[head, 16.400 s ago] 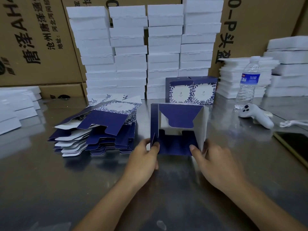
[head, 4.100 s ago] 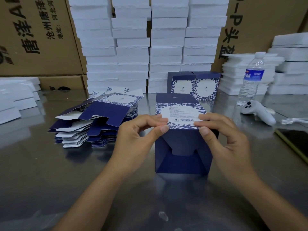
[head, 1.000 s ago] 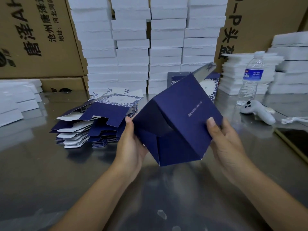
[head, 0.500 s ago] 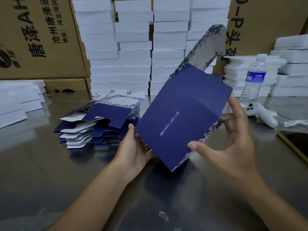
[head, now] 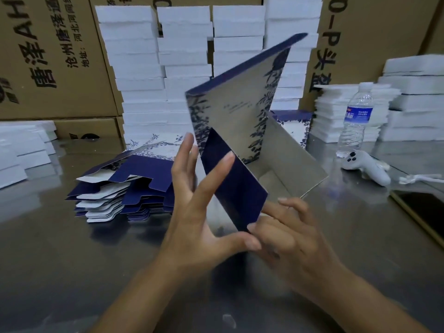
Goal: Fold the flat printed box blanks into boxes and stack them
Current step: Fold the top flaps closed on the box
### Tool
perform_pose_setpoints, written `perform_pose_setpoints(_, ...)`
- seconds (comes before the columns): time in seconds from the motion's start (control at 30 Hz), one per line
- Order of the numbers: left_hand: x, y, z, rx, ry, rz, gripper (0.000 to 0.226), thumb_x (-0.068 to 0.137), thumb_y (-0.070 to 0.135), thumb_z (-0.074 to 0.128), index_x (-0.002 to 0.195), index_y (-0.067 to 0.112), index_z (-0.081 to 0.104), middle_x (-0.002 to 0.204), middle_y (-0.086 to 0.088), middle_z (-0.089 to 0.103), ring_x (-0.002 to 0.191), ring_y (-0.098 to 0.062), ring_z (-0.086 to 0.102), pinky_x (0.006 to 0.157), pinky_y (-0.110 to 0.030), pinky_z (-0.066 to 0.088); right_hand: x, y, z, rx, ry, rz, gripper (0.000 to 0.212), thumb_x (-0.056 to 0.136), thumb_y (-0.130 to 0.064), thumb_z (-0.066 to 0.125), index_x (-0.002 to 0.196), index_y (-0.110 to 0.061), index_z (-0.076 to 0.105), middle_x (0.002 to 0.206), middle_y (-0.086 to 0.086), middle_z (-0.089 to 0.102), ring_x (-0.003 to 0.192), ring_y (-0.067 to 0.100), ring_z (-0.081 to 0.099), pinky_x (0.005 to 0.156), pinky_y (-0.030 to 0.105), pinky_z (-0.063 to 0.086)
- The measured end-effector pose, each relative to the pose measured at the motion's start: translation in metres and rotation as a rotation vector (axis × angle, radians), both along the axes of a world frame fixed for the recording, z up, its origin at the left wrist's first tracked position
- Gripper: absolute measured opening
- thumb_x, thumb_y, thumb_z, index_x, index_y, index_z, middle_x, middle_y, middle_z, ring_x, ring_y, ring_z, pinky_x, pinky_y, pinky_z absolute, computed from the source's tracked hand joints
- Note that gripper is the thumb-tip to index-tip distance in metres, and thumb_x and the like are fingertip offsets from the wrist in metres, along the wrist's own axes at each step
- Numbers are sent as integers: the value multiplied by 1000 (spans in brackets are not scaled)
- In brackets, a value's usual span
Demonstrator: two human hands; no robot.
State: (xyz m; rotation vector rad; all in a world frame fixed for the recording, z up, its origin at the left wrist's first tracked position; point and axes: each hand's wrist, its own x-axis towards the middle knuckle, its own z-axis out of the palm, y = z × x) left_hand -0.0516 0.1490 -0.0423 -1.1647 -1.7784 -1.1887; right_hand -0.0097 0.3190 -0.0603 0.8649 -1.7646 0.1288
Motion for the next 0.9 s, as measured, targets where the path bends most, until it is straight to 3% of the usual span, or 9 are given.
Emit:
perform_pose_setpoints(0.17, -2, -6, -1, -65, -142, -1, 83, 57, 78, 64, 130, 68, 26, 152, 22, -10, 145, -5, 7, 109, -4, 16, 3, -2, 3, -32, -35, 43, 34, 77, -2, 65, 98, -11, 40, 96, -6, 47, 98, 8, 49, 92, 28, 37)
perform_pose_setpoints(0.27, -1, -6, -1, -87, -96, 36, 89, 58, 80, 61, 135, 65, 18, 147, 34, -13, 139, 13, 0, 106, -7, 12, 4, -5, 3, -12, -29, 16, 27, 81, -4, 63, 95, -11, 41, 91, -5, 45, 80, 12, 48, 86, 28, 41)
perform_pose_setpoints(0.37, -4, -8, 1, -132, -21, 60, 98, 60, 79, 61, 140, 61, 8, 150, 29, -16, 142, 7, -5, 107, -10, 11, 6, -6, 5, -8, -20, -5, 26, 80, -8, 62, 96, -12, 41, 93, -5, 46, 79, 13, 48, 76, 29, 43)
perform_pose_setpoints(0.5, -7, -10, 1, -133, 7, 103, 102, 63, 63, 69, 144, 53, 8, 152, 18, -9, 143, 4, 0, 104, 1, 14, 5, -11, 7, -55, -92, 57, 39, 70, 1, 60, 102, -9, 40, 92, -3, 47, 76, 14, 48, 73, 29, 45)
perform_pose_setpoints(0.6, -9, -11, -1, -93, 15, 93, 101, 68, 58, 69, 147, 46, 7, 152, 15, -4, 143, 0, 10, 104, -1, 18, 9, -9, 8, -121, -232, 112, 16, 89, -5, 40, 105, -8, 40, 100, -1, 50, 80, 17, 52, 78, 29, 47)
perform_pose_setpoints(0.67, -11, -11, -2, -74, 0, 77, 100, 70, 56, 68, 147, 46, 4, 153, 8, -2, 145, -11, 12, 107, -7, 19, 12, -8, 15, -231, -294, 104, 17, 97, -12, 28, 104, -8, 43, 112, 1, 55, 93, 19, 57, 87, 23, 46)
perform_pose_setpoints(0.7, -12, -12, -3, -64, -6, 71, 101, 70, 52, 69, 147, 46, 3, 153, 4, -1, 145, -15, 12, 107, -7, 20, 13, -7, 20, -265, -311, 67, 19, 94, -8, 30, 103, -8, 47, 114, 2, 60, 97, 17, 58, 88, 20, 45)
perform_pose_setpoints(0.8, -15, -12, -5, -51, 4, 53, 102, 69, 47, 69, 147, 45, 3, 152, 4, -1, 145, -10, 9, 104, -4, 23, 15, -11, 48, -227, -439, -156, 28, 78, 1, 41, 95, -8, 61, 87, 3, 67, 80, 17, 58, 69, 22, 44)
perform_pose_setpoints(0.9, -15, -13, -6, -70, 34, 65, 100, 69, 49, 68, 147, 44, 5, 153, 9, -2, 145, -4, 5, 103, -3, 22, 11, -21, 79, -20, -864, -448, 28, 86, -12, 47, 108, -29, 48, 107, -4, 61, 96, 24, 59, 70, 32, 44)
